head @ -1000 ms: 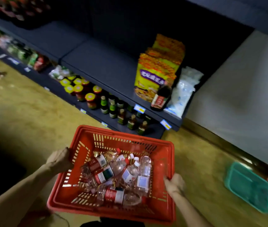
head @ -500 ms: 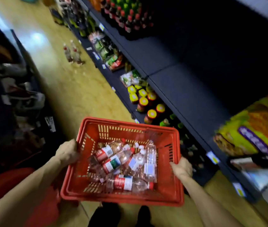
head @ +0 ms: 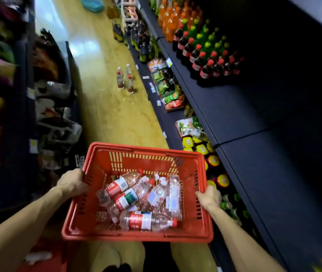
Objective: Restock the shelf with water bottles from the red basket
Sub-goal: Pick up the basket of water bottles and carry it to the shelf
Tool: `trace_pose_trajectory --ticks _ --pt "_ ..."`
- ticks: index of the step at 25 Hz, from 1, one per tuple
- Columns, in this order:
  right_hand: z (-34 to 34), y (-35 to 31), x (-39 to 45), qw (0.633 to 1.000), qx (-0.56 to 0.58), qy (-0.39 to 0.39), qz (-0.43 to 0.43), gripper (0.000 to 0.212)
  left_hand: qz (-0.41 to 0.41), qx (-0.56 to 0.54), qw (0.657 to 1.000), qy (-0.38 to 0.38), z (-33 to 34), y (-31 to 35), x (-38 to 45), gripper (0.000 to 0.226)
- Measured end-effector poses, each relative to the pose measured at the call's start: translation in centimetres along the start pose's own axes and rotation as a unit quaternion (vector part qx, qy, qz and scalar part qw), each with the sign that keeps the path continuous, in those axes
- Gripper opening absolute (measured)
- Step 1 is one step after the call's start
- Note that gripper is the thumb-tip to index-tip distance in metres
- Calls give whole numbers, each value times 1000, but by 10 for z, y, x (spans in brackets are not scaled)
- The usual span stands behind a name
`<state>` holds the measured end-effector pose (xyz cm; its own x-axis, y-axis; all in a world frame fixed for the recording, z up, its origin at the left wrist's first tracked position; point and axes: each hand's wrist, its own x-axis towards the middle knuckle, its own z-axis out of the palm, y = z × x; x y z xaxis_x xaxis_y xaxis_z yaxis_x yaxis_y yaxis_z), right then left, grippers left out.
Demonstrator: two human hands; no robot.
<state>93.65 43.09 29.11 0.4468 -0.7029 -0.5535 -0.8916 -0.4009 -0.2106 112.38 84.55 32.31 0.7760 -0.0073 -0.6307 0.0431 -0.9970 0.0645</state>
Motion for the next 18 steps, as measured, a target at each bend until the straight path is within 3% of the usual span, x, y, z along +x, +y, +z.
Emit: trace_pose_trajectory --ticks 5,18 --pt "-31 -122 81 999 -25 -12 -46 45 -66 -63 996 12 -61 13 65 50" --pt "-54 -442 229 986 -103 -13 -127 44 -124 -162 979 14 -225 3 268 35"
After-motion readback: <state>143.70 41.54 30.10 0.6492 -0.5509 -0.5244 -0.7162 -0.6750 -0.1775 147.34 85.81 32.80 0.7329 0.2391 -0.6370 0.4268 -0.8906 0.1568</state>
